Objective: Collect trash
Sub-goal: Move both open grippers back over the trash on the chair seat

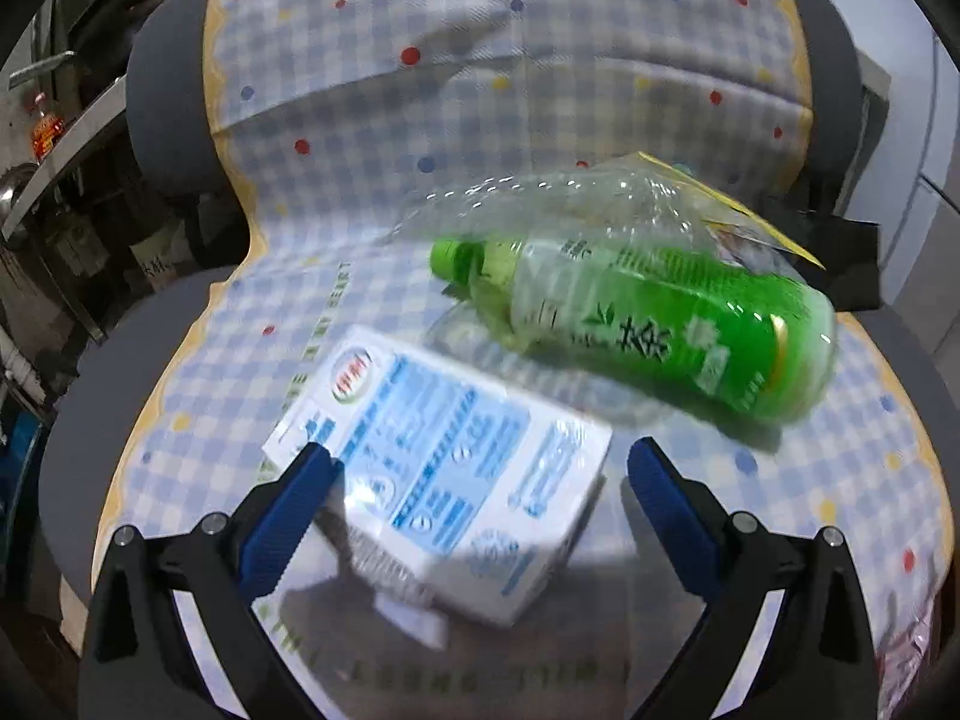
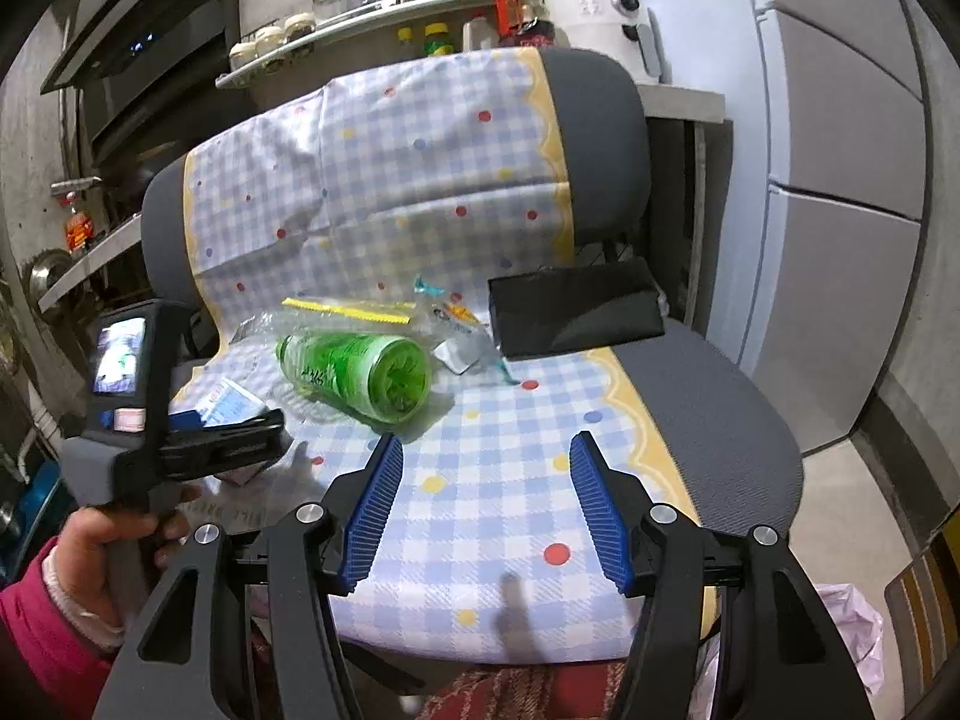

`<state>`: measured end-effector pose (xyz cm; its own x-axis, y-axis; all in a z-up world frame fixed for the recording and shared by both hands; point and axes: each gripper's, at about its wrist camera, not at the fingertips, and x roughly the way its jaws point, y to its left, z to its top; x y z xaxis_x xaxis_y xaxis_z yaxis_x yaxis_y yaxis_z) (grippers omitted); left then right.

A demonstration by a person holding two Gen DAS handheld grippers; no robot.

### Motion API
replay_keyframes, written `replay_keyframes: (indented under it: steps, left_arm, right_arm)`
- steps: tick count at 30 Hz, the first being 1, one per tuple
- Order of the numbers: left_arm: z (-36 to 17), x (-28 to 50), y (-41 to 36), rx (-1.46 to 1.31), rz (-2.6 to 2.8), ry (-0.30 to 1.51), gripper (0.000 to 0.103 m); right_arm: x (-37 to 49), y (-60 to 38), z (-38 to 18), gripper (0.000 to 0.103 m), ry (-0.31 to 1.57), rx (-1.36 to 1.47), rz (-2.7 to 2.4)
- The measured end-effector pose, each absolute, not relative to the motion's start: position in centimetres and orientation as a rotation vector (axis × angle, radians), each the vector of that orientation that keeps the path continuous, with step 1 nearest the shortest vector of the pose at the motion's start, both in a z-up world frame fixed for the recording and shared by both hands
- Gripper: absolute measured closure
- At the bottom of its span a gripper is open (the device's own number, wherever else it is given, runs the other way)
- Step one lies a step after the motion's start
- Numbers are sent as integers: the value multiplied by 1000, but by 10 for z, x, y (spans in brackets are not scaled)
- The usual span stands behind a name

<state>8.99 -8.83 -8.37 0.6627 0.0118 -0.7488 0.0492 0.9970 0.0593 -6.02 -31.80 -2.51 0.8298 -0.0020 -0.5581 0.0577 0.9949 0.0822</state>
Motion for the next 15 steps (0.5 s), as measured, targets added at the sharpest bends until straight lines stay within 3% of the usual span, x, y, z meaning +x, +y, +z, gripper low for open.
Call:
replay_keyframes:
  steps: [8,15]
  left_arm:
    - [-81,59,-38,-59,-68,882,7]
    - [-97,66,-51,-93,-151,947,7]
  right_arm:
    - [-49,-306,-32,43,608,88,15]
    - [-47,-297,-32,43,605,73,34]
